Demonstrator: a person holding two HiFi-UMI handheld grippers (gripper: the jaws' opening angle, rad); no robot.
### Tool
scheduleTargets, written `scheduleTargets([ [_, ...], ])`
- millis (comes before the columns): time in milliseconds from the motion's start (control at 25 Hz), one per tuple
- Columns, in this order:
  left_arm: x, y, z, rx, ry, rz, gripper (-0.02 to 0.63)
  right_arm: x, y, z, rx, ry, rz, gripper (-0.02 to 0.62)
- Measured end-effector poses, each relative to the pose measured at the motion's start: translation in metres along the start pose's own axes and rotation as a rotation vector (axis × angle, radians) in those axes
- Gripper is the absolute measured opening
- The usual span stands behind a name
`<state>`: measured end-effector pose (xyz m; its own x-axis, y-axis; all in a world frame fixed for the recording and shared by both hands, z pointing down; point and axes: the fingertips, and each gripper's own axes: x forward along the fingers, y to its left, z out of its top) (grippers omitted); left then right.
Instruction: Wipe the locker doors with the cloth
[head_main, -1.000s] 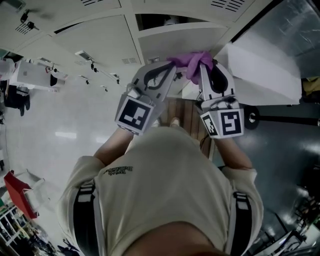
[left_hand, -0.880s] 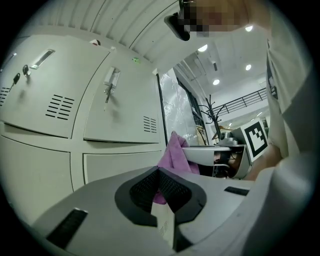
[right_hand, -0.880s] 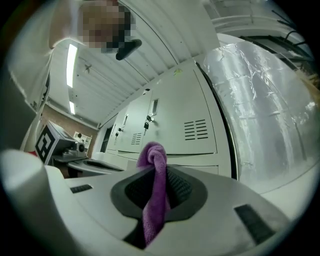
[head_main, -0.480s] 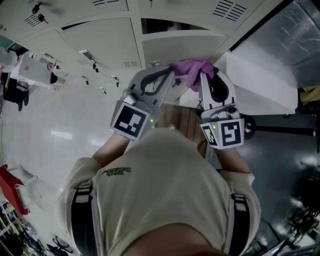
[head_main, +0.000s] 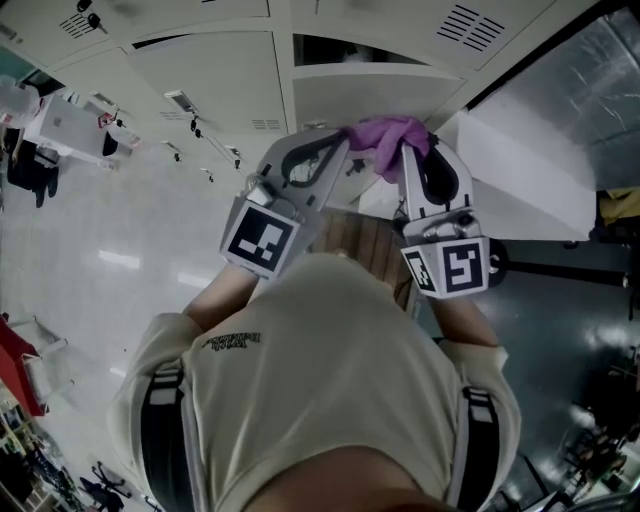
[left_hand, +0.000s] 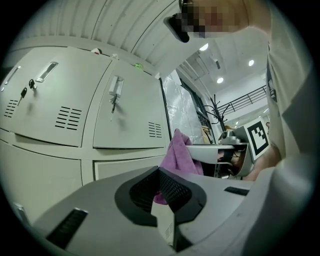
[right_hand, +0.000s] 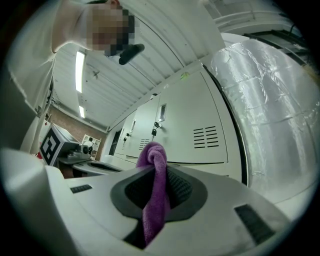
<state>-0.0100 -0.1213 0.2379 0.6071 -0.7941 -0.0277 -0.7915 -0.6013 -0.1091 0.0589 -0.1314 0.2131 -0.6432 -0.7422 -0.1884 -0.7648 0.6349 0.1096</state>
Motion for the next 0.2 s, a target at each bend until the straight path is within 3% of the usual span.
scheduleTargets([
  [200,0.001,0.0082,0.0033,-0.019,-0.003,0.046,0.0,0.0048,0.0029,-0.004,-0.023,0.009,0.009,0.044],
])
